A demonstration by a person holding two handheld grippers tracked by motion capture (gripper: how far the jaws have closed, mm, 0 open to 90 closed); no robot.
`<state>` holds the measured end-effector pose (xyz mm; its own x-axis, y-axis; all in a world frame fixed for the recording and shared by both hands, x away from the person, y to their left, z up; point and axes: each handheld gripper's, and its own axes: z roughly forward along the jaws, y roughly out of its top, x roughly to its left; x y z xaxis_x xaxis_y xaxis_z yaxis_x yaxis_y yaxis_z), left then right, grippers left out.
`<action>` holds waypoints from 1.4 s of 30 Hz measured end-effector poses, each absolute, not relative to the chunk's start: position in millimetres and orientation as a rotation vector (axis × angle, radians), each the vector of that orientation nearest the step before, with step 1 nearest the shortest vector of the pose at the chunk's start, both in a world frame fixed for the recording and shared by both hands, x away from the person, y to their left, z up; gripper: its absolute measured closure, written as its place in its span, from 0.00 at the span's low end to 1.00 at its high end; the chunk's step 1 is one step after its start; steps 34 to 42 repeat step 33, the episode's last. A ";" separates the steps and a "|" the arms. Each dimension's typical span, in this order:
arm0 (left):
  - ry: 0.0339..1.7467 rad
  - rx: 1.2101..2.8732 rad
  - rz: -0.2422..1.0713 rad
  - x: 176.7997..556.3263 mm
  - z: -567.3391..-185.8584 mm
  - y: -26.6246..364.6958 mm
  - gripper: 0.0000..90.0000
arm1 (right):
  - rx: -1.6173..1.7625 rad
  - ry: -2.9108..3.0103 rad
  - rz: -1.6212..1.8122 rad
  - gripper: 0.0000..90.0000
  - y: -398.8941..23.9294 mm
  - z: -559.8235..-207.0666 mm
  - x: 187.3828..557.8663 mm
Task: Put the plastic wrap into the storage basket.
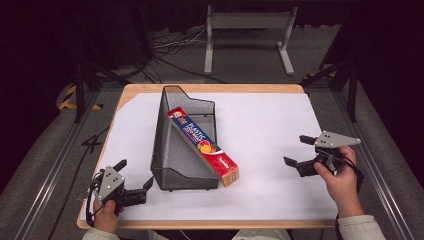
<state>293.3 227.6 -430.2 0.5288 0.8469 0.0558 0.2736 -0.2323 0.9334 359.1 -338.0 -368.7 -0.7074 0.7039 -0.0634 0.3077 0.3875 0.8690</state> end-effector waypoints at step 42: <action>0.960 1.784 0.714 295.2 -431.7 229.2 0.00 | 1.003 2.295 1.186 0.05 -350.0 -436.8 349.0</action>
